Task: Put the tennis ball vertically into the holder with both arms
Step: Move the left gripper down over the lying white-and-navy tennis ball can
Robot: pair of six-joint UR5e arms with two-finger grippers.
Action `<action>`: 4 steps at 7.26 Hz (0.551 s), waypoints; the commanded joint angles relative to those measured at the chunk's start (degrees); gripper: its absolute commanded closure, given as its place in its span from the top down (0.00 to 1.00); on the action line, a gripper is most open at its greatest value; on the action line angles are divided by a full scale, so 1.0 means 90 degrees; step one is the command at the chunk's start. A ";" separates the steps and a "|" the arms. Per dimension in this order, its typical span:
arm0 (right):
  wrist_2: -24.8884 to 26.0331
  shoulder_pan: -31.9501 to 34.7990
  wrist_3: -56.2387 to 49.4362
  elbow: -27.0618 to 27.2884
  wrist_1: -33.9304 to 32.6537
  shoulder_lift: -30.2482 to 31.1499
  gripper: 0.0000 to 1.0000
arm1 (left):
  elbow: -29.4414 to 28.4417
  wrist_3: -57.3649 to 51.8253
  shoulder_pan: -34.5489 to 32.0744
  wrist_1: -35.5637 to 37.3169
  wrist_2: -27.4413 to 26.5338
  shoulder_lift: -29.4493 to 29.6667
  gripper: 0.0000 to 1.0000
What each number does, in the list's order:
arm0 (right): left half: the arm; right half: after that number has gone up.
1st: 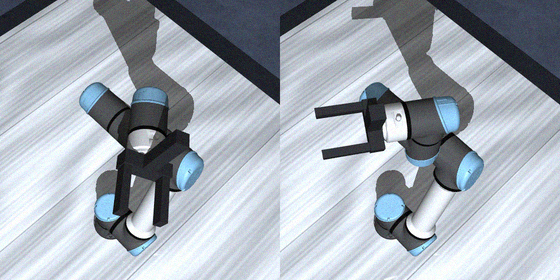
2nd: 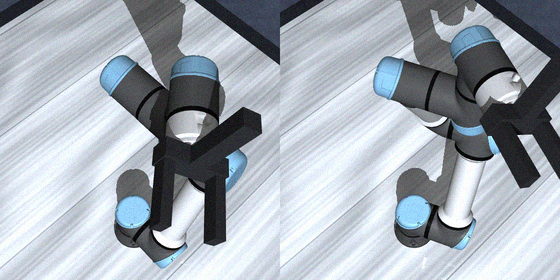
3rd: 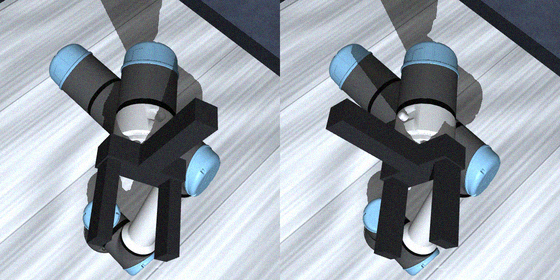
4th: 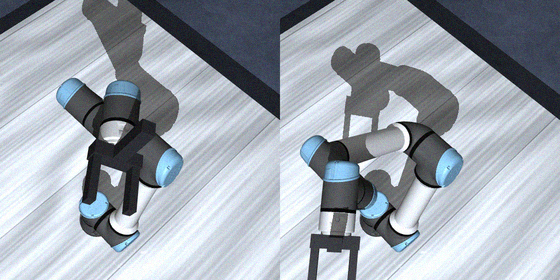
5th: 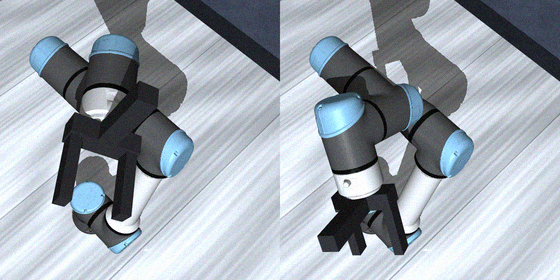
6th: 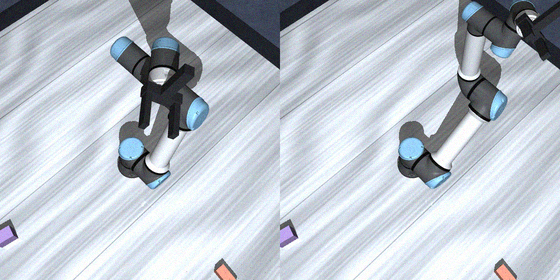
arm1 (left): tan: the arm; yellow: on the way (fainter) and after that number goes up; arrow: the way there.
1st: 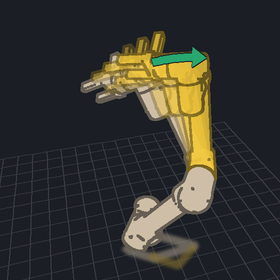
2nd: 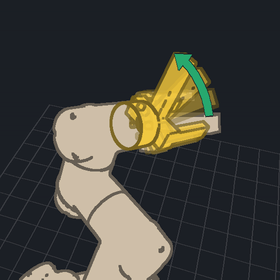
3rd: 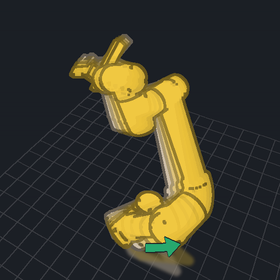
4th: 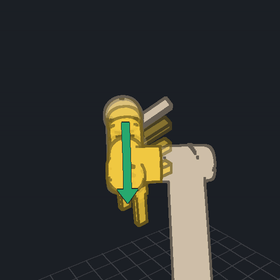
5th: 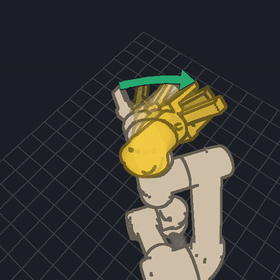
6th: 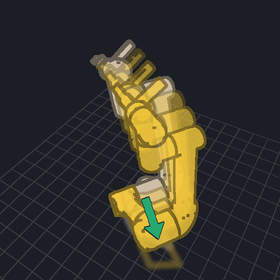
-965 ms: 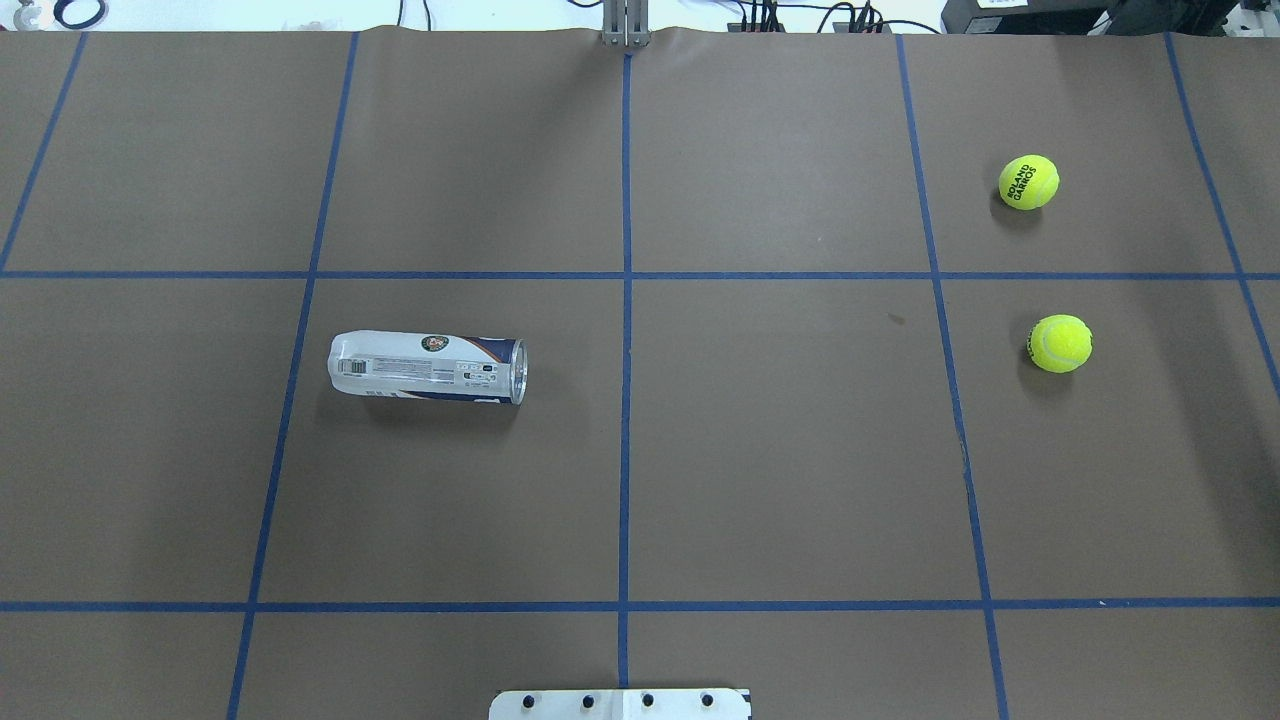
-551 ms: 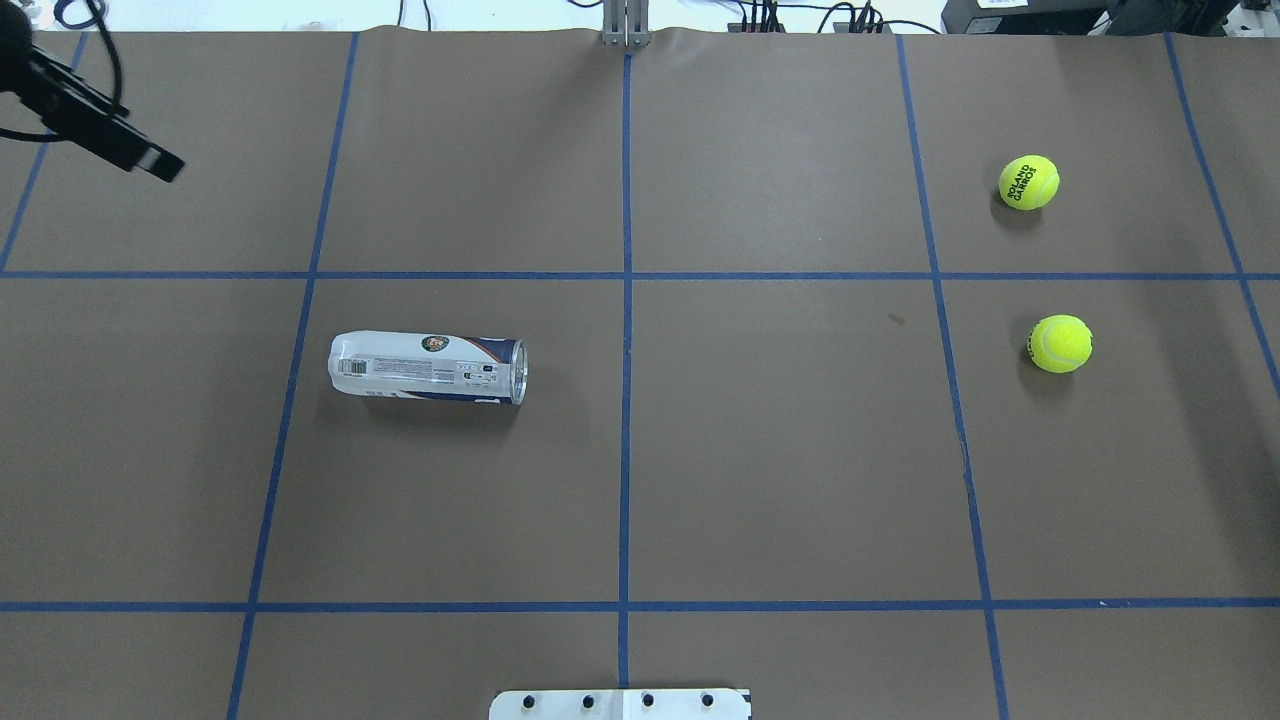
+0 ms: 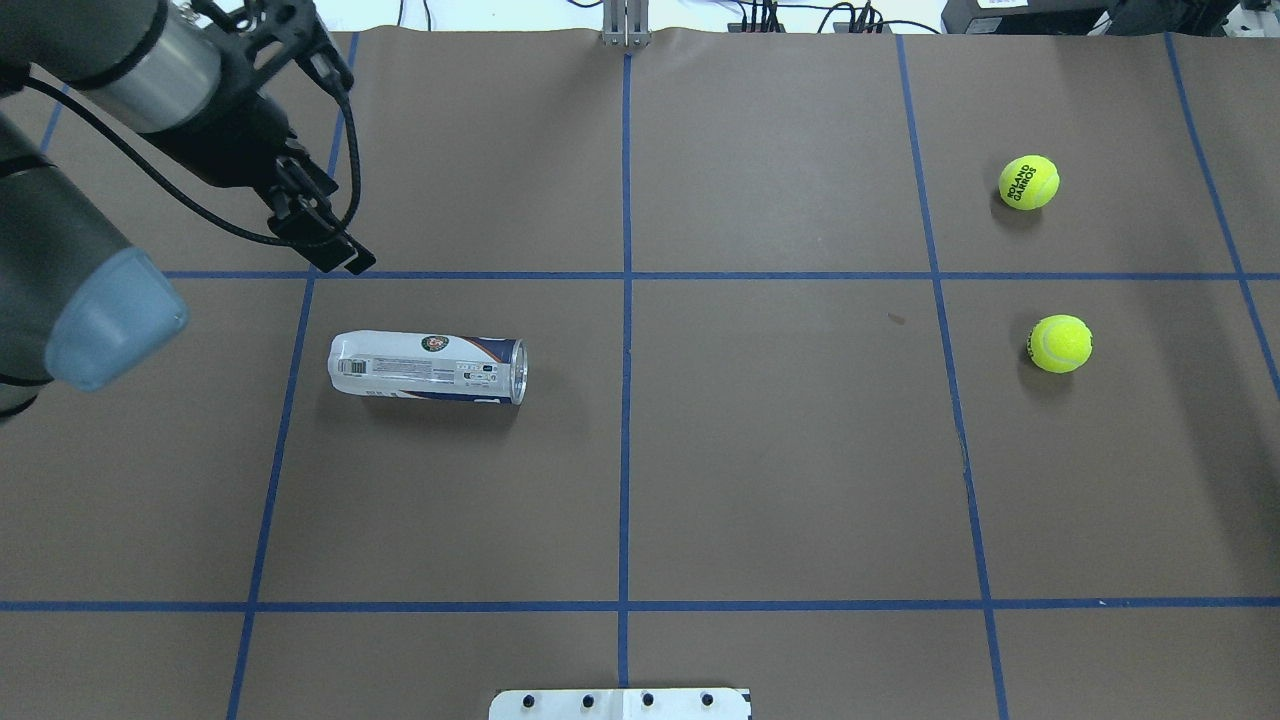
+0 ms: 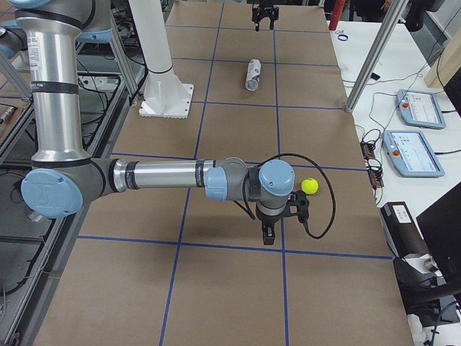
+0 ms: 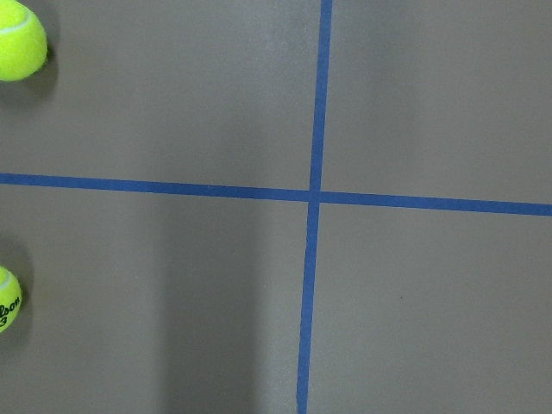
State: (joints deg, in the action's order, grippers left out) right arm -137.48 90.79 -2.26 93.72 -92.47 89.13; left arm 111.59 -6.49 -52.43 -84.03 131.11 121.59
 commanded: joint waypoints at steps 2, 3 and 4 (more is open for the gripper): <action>-0.0086 0.0000 -0.0003 -0.0003 0.0001 -0.0011 0.99 | -0.0113 -0.0685 0.0989 -0.0058 -0.0837 0.0181 0.99; -0.0086 0.0000 -0.0003 -0.0013 0.0001 -0.0002 0.99 | -0.0143 -0.0714 0.1253 -0.0068 -0.1002 0.0200 1.00; -0.0086 0.0000 -0.0003 -0.0013 0.0001 -0.0001 0.99 | -0.0278 -0.0724 0.1555 -0.0068 -0.1535 0.0413 1.00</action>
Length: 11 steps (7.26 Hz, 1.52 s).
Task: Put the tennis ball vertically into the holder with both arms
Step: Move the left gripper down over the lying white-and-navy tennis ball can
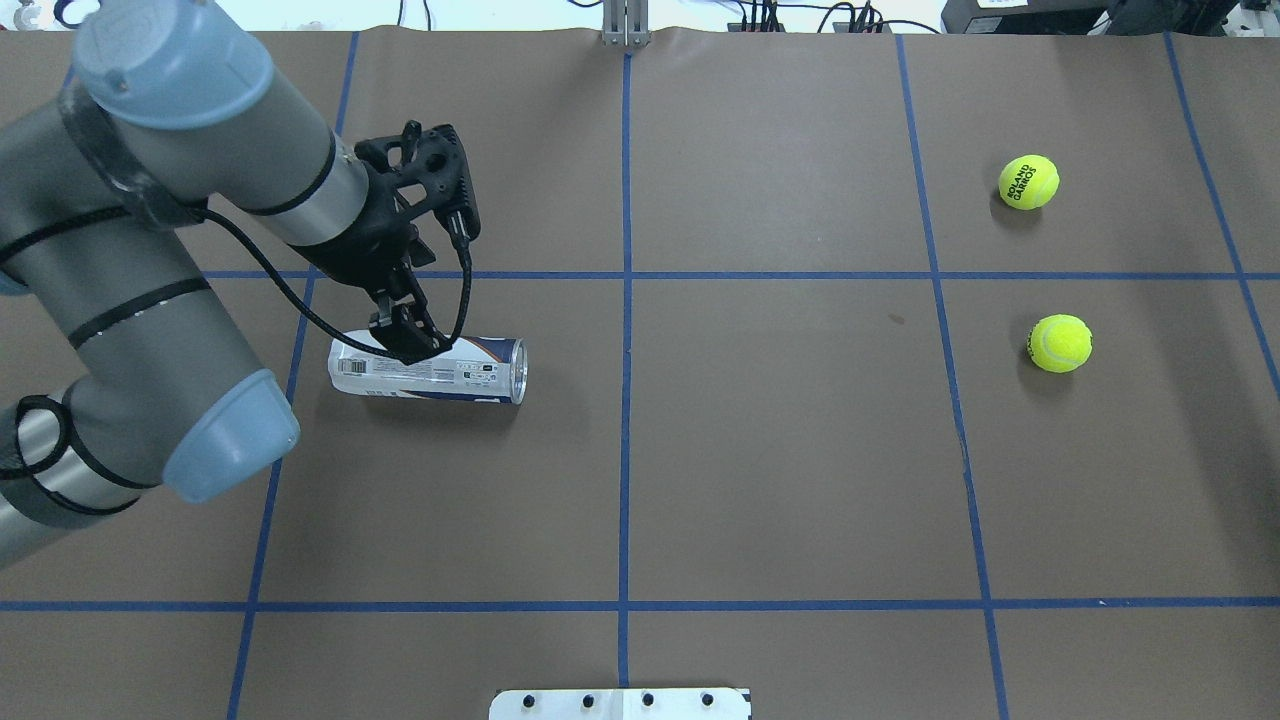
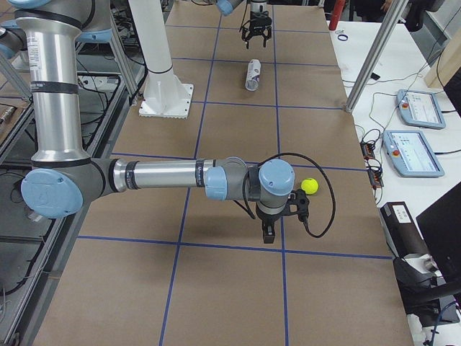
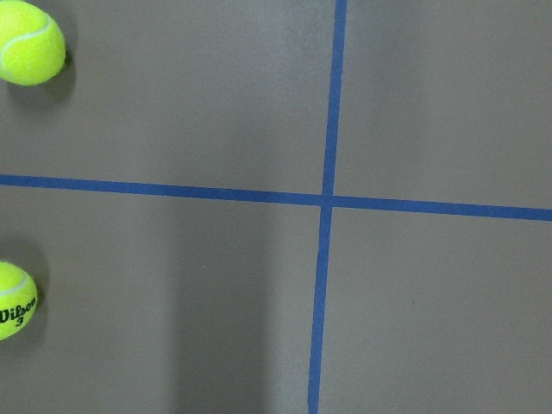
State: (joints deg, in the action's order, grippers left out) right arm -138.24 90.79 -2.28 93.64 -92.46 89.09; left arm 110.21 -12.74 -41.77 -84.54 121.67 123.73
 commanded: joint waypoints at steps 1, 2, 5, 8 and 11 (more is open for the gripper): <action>-0.0002 0.0000 -0.0010 -0.0014 0.0000 0.0003 0.99 | -0.0397 -0.0213 0.0654 0.0009 -0.1130 0.0468 0.99; -0.0002 -0.0010 -0.0001 -0.0014 0.0000 0.0003 0.99 | -0.0689 -0.0650 0.0676 0.0028 -0.1272 0.0636 0.99; -0.0002 -0.0029 0.0009 -0.0034 -0.0010 0.0003 0.99 | -0.1267 -0.1425 0.0676 0.0009 -0.1273 0.0686 0.99; -0.0002 -0.0020 0.0009 -0.0043 -0.0010 0.0003 0.99 | -0.1492 -0.1427 0.0909 -0.0011 -0.1293 0.0725 0.99; 0.0008 -0.0020 0.0009 -0.0053 -0.0010 0.0003 0.99 | -0.1825 -0.1436 0.0920 -0.0196 -0.1370 0.0920 0.99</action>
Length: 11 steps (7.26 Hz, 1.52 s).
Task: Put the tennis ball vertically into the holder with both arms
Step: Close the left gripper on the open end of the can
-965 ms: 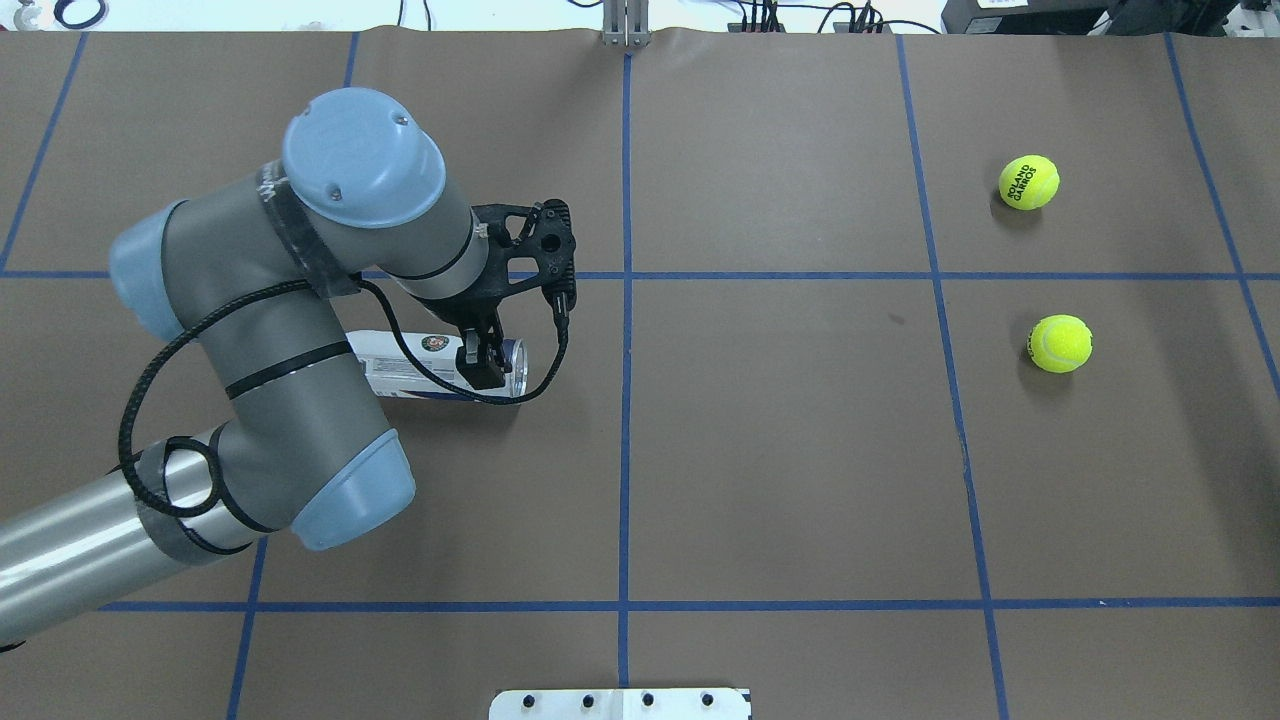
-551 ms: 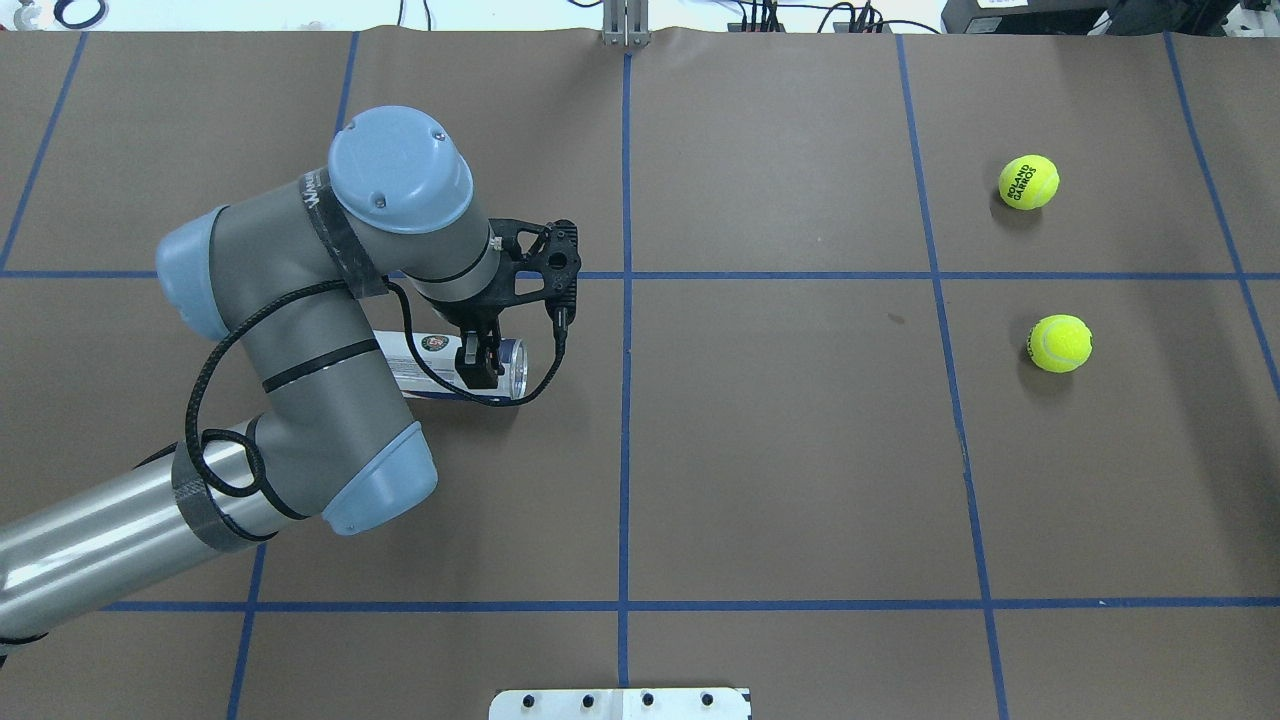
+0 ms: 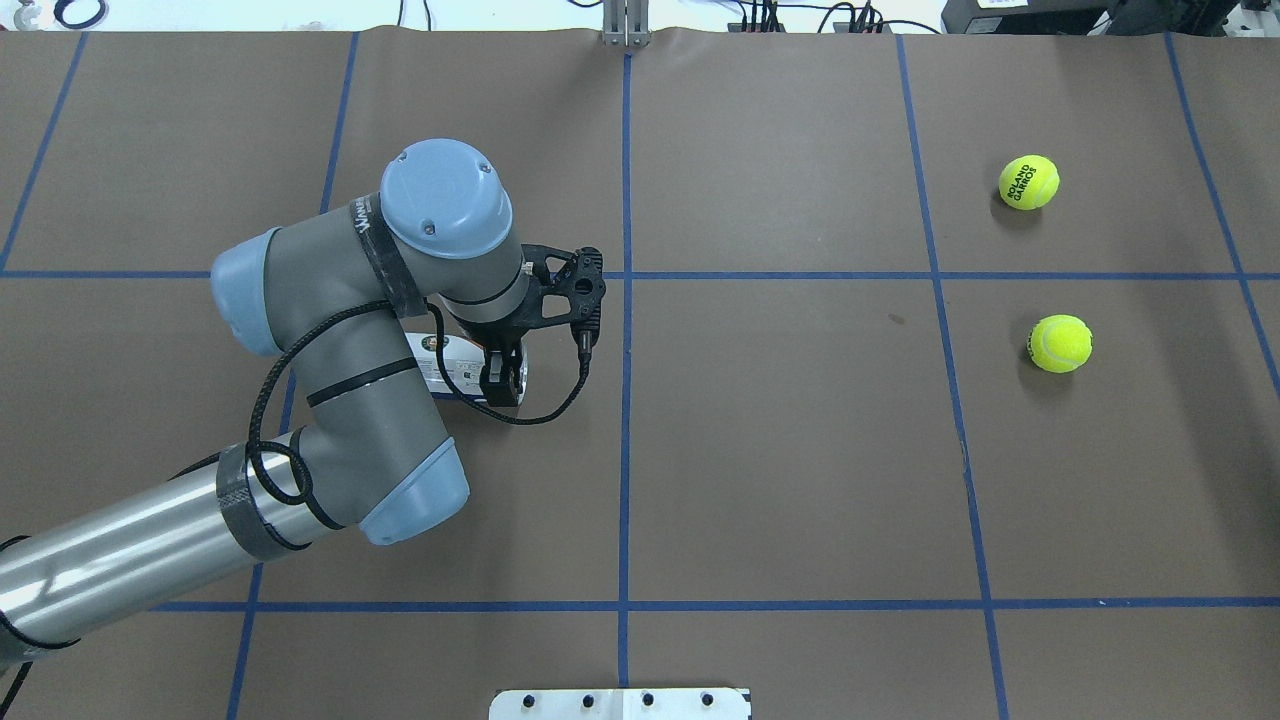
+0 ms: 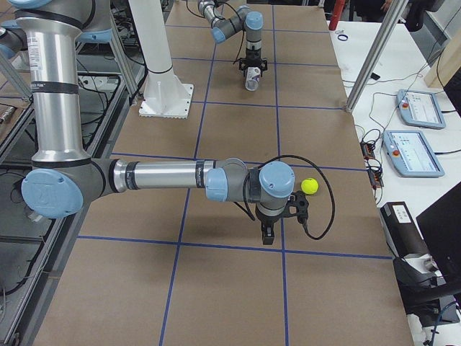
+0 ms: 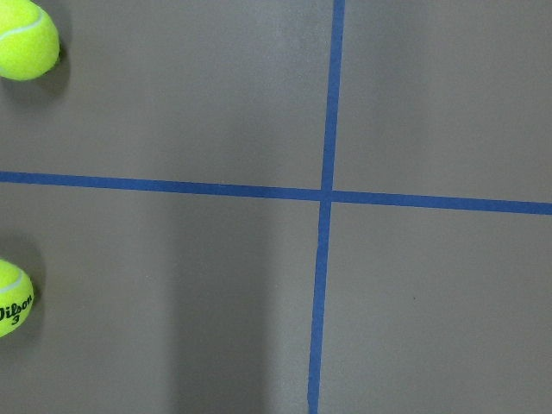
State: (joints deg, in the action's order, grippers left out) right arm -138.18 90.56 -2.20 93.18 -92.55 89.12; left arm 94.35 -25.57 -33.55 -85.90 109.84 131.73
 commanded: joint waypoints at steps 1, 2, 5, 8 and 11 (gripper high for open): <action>0.0011 -0.0003 0.0000 -0.0012 0.0000 0.0000 0.99 | -0.0121 -0.0010 0.0007 -0.0094 -0.0134 0.0031 0.99; 0.0011 -0.0003 0.0000 -0.0012 0.0010 0.0000 0.99 | -0.0247 -0.0010 0.0007 -0.0259 -0.0134 0.0021 0.99; 0.0011 -0.0003 0.0000 -0.0012 0.0010 0.0000 0.99 | -0.0317 0.0000 0.0016 -0.0309 -0.0134 -0.0008 0.99; 0.0011 -0.0003 -0.0010 -0.0021 0.0000 0.0020 0.99 | -0.0414 0.0009 0.0055 -0.0319 -0.0134 -0.0018 0.99; 0.0011 -0.0003 -0.0029 -0.0041 0.0000 0.0059 0.99 | -0.0823 0.0058 0.0153 -0.0689 -0.0134 -0.0018 0.99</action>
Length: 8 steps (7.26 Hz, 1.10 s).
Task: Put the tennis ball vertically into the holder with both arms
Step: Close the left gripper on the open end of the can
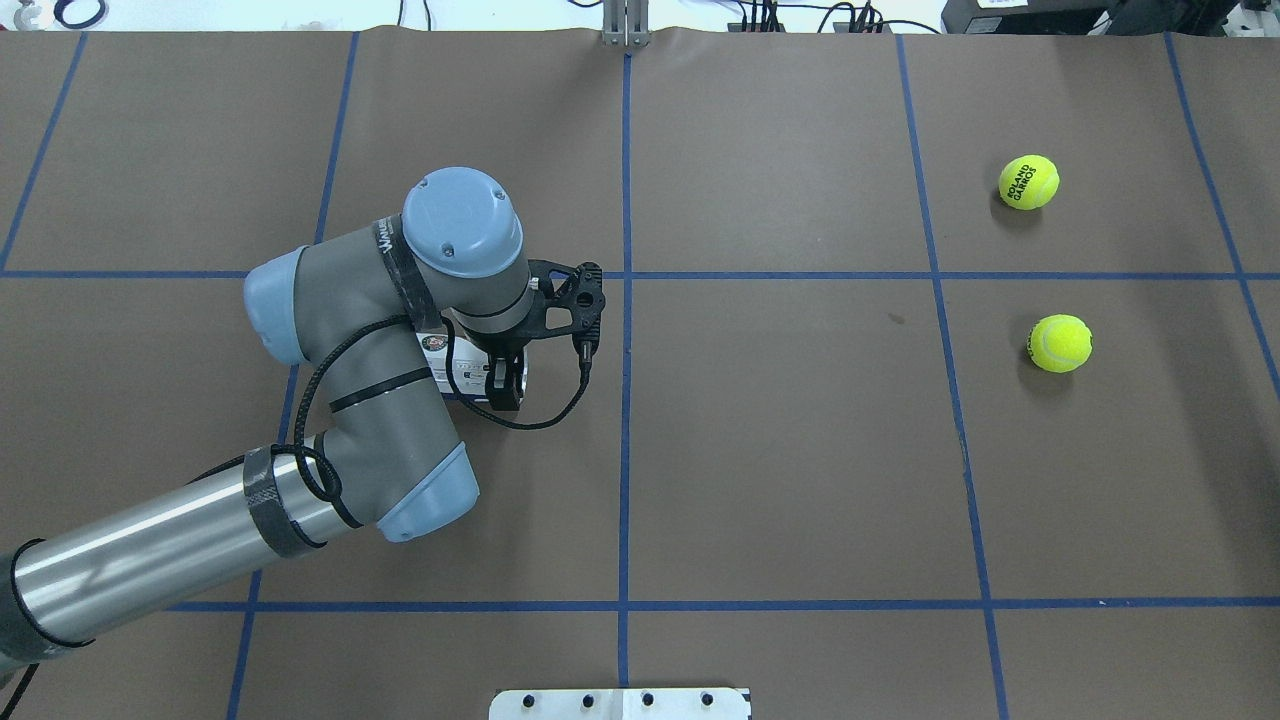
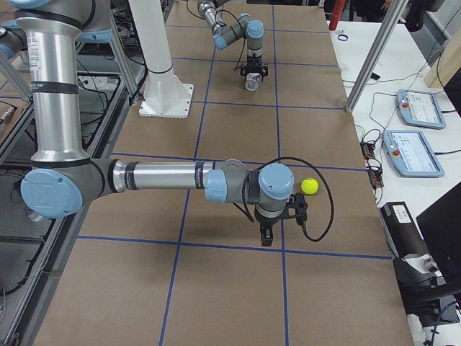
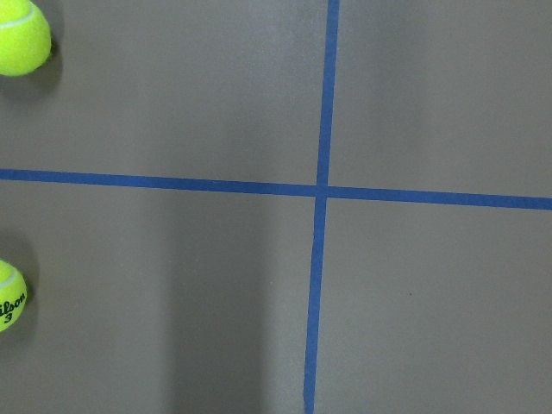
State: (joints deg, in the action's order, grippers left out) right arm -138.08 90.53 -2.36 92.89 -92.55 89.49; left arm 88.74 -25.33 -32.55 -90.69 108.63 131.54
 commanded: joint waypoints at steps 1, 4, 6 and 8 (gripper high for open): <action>0.0000 0.0000 -0.0001 -0.0019 0.0000 0.0018 0.99 | -0.0202 0.0070 0.0043 -0.0158 0.0000 0.0004 0.99; 0.0000 0.0000 -0.0021 -0.0068 0.0000 0.0028 0.99 | -0.0212 0.0090 0.0092 -0.0167 0.0000 0.0004 0.98; 0.0000 0.0000 -0.0011 -0.0068 0.0010 0.0028 0.99 | -0.0212 0.0226 0.0092 -0.0158 0.0000 -0.0006 0.71; 0.0000 0.0000 -0.0011 -0.0068 0.0010 -0.0001 0.99 | -0.0086 0.0266 0.0072 -0.0158 -0.0126 0.0052 0.55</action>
State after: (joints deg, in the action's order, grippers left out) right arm -138.08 90.53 -2.46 92.29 -92.47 89.68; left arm 87.14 -23.13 -31.75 -92.10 108.38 131.61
